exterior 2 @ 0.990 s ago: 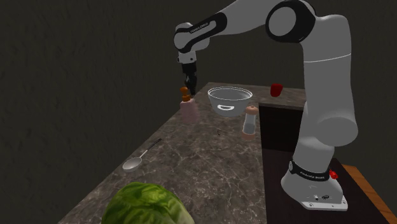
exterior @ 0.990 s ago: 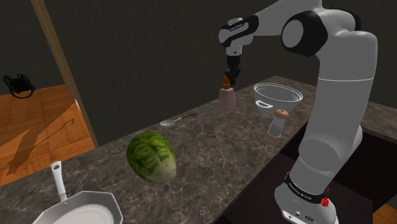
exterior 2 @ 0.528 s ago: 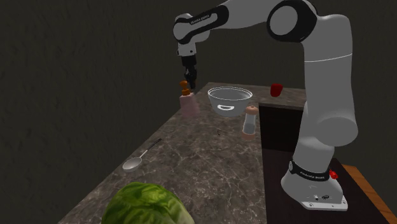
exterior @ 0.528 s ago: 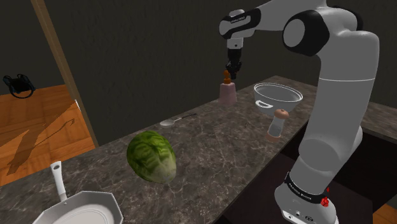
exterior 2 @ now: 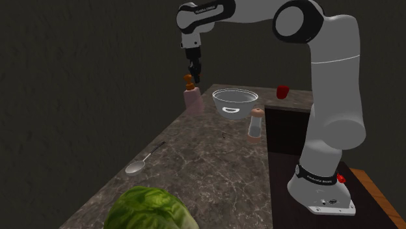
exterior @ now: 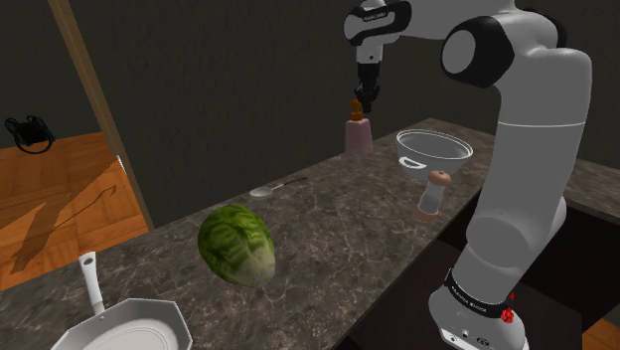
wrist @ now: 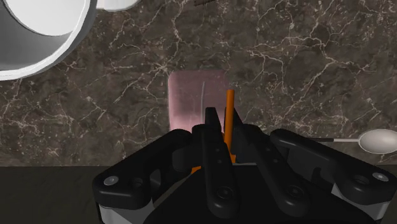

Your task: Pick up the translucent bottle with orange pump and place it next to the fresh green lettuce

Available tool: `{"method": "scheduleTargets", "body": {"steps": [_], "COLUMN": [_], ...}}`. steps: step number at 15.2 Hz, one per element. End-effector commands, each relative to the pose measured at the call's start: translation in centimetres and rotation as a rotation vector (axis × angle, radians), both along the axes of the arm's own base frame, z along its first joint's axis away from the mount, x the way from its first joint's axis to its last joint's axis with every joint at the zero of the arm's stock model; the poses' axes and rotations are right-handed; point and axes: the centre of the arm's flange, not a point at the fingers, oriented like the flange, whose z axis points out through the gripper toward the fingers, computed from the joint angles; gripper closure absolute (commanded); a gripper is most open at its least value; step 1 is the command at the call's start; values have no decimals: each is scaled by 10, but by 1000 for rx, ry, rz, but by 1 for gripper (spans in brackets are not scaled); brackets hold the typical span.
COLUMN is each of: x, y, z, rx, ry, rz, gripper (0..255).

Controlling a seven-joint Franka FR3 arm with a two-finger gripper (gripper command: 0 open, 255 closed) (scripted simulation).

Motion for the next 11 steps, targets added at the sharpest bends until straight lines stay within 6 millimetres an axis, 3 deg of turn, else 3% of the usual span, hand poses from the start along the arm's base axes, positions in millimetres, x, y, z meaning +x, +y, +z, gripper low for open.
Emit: {"method": "scheduleTargets", "body": {"steps": [1, 11], "x": [1, 1], "y": [0, 0], "z": [11, 63], "rx": [0, 0], "ry": [1, 1], "rz": [0, 0], "gripper": [255, 255]}}
